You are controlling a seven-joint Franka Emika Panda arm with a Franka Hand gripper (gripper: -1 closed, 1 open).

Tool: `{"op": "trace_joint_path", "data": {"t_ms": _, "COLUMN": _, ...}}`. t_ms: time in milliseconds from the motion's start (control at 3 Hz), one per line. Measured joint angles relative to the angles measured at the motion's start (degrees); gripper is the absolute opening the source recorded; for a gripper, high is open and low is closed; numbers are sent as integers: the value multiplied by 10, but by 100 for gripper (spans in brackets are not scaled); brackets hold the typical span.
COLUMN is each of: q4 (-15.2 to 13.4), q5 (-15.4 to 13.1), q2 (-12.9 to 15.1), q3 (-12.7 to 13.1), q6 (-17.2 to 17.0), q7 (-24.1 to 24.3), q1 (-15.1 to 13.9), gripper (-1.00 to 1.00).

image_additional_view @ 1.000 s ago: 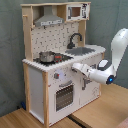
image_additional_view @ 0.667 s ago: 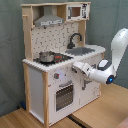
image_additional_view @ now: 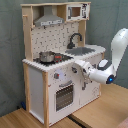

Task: Play with the kitchen

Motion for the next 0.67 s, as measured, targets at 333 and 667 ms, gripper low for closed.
{"op": "trace_joint_path", "data": {"t_ms": 333, "q4": 0, "q5": 0, "q2": 2, "q3": 1, "q6": -1, "q7": 60, "q1": 0, "gripper": -100}}
{"op": "trace_joint_path", "data": {"t_ms": 667, "q4": 0, "q5": 0, "q2": 2, "q3": 1, "q6": -1, "q7": 71, "q1": -1, "gripper": -100}}
